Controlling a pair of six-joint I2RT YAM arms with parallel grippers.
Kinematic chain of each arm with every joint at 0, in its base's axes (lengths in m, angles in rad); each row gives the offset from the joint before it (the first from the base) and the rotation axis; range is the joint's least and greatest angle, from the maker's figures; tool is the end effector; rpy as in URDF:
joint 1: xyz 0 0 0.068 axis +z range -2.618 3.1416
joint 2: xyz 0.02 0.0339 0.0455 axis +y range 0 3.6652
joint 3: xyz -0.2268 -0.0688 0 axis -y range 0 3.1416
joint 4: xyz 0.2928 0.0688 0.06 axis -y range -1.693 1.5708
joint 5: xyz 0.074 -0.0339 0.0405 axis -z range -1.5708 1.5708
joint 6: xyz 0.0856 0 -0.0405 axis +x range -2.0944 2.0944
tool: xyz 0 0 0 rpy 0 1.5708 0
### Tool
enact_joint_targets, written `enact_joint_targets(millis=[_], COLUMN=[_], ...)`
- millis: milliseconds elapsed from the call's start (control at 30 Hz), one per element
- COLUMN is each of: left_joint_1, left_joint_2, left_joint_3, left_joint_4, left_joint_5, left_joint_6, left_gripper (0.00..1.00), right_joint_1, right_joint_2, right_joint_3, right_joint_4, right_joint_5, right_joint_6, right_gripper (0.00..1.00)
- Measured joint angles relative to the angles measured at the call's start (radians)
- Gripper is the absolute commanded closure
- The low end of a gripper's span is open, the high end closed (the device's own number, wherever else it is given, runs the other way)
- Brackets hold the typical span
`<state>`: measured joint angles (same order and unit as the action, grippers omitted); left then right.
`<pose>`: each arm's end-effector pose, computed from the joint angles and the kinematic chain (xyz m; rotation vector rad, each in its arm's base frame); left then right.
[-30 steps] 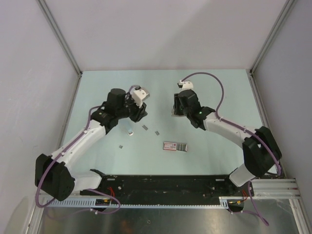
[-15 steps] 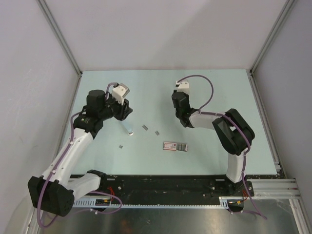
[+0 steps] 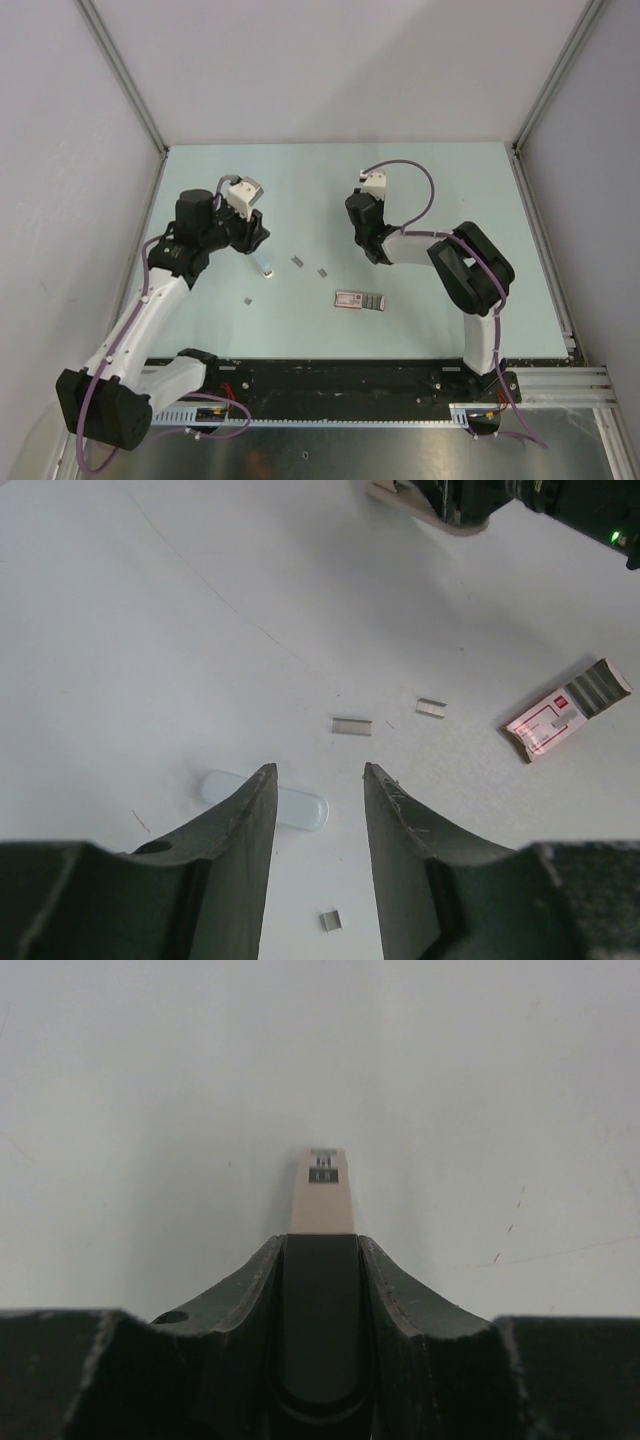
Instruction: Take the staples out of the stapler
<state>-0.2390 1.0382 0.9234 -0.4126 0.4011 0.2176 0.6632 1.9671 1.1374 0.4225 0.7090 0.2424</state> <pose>0.3172 -0.1117 0.2580 0.7030 1.9586 -0.4328 0.4103 0.2498 0.0922 0.0533 1.8762 -0.0822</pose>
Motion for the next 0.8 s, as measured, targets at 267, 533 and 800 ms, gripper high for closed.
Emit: enact_joint_targets(millis=[267,533,800], left_joint_1=[0.000,0.001,0.002], left_joint_2=[-0.067,-0.111,-0.114], left_joint_3=[-0.018,-0.034,-0.034], left_joint_4=[-0.024,-0.046,-0.076], left_joint_5=[-0.005,-0.006,-0.030], left_joint_6=[0.003,0.011,0.018], left_gripper=[0.53,0.52,0.38], right_joint_1=[0.046,0.068,0.055], right_joint_2=[-0.002,-0.034,-0.247], right_joint_3=[-0.058,-0.061,-0.070], right_joint_4=[-0.135,-0.211,-0.368], right_joint_5=[-0.043,-0.080,-0.191], right_joint_6=[0.102,0.150,0.169], right_gripper=[0.71,0.27,0.11])
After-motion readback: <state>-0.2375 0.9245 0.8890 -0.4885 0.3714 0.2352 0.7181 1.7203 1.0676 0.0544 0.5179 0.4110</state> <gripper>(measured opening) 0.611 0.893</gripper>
